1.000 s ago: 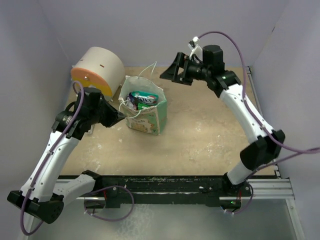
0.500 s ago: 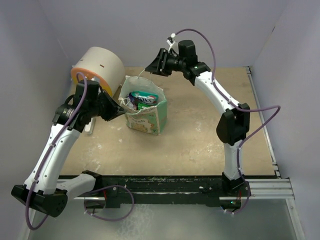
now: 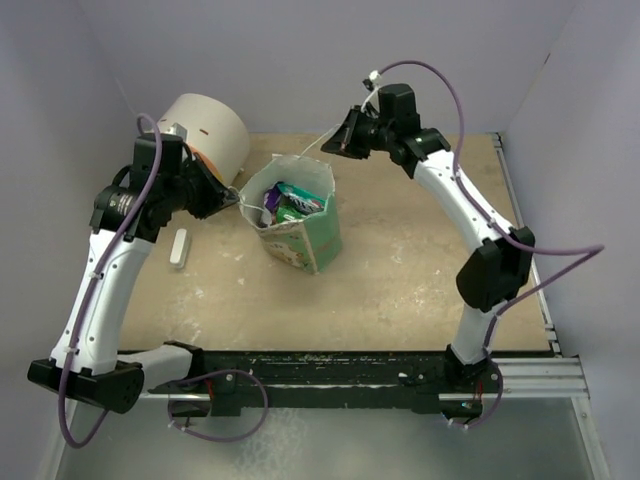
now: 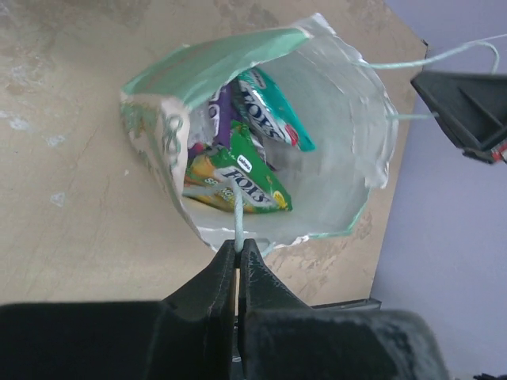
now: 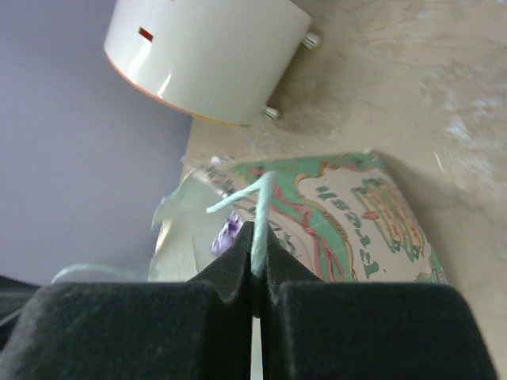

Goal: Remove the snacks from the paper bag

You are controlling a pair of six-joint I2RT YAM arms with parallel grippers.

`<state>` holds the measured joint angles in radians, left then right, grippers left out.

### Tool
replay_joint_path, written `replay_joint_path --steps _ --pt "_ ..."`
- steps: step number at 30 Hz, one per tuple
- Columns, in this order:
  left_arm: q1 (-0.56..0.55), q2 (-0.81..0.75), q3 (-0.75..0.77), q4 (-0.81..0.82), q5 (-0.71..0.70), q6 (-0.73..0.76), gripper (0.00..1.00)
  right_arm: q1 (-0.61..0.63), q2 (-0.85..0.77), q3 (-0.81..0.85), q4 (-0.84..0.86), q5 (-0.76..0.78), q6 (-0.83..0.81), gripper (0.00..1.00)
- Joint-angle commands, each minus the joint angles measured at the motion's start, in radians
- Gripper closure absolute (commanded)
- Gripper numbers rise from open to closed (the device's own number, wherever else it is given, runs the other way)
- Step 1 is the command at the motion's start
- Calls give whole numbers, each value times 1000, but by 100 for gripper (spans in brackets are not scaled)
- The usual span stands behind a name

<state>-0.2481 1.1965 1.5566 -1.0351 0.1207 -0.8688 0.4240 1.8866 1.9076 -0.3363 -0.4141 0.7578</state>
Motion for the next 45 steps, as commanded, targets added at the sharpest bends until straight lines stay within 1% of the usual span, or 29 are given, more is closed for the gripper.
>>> replay_joint_path --steps 1,5,7,8,9,10,12,14,16,17,19,20,21,23,26,28,30,32,34,37,40,45 --pt "15 49 65 -2 5 52 100 -15 -196 -38 -59 108 -52 100" --pt "18 120 90 52 66 65 100 -18 -282 -114 -101 138 -80 100" --pt "30 169 153 7 72 62 100 -24 -307 -120 -117 135 -75 100" --pt "36 196 192 -12 85 84 96 -25 -314 -120 -119 124 -83 100" --pt "36 214 221 -25 87 117 91 -25 -322 -124 -119 123 -97 100" --pt "36 223 236 -34 78 143 82 -25 -329 -132 -117 128 -109 100" --pt "48 223 239 -62 52 163 57 -27 -340 -147 -125 155 -121 100" --pt "63 213 232 -70 91 158 42 -30 -343 -149 -137 148 -136 99" --pt "64 189 192 -42 141 139 27 -31 -343 -155 -149 156 -147 97" --pt "65 175 169 -33 154 115 20 -32 -343 -157 -158 168 -145 97" --pt "65 144 120 -7 189 69 14 -34 -347 -160 -162 170 -140 97" --pt "66 102 40 54 225 33 4 -34 -352 -166 -150 163 -137 96" --pt "66 94 10 68 227 21 2 -35 -352 -166 -150 161 -135 96" --pt "66 88 -45 122 274 5 1 -35 -353 -165 -150 155 -129 96" --pt "66 77 -129 311 377 -29 6 -36 -352 -171 -140 141 -124 96" --pt "68 65 -188 463 432 -80 9 -36 -350 -171 -139 135 -119 96" --pt "70 56 -268 646 500 -161 13 -35 -347 -178 -130 124 -115 96" --pt "71 53 -338 783 519 -228 17 -36 -340 -174 -126 123 -115 97" --pt "76 64 -373 857 525 -259 23 -36 -332 -159 -131 127 -115 97" --pt "76 91 -401 991 560 -312 37 -36 -321 -136 -133 125 -118 98" --pt "74 75 -446 1085 563 -353 44 -36 -309 -114 -142 116 -119 98" --pt "73 52 -494 1094 576 -378 51 -37 -293 -74 -169 122 -140 98"
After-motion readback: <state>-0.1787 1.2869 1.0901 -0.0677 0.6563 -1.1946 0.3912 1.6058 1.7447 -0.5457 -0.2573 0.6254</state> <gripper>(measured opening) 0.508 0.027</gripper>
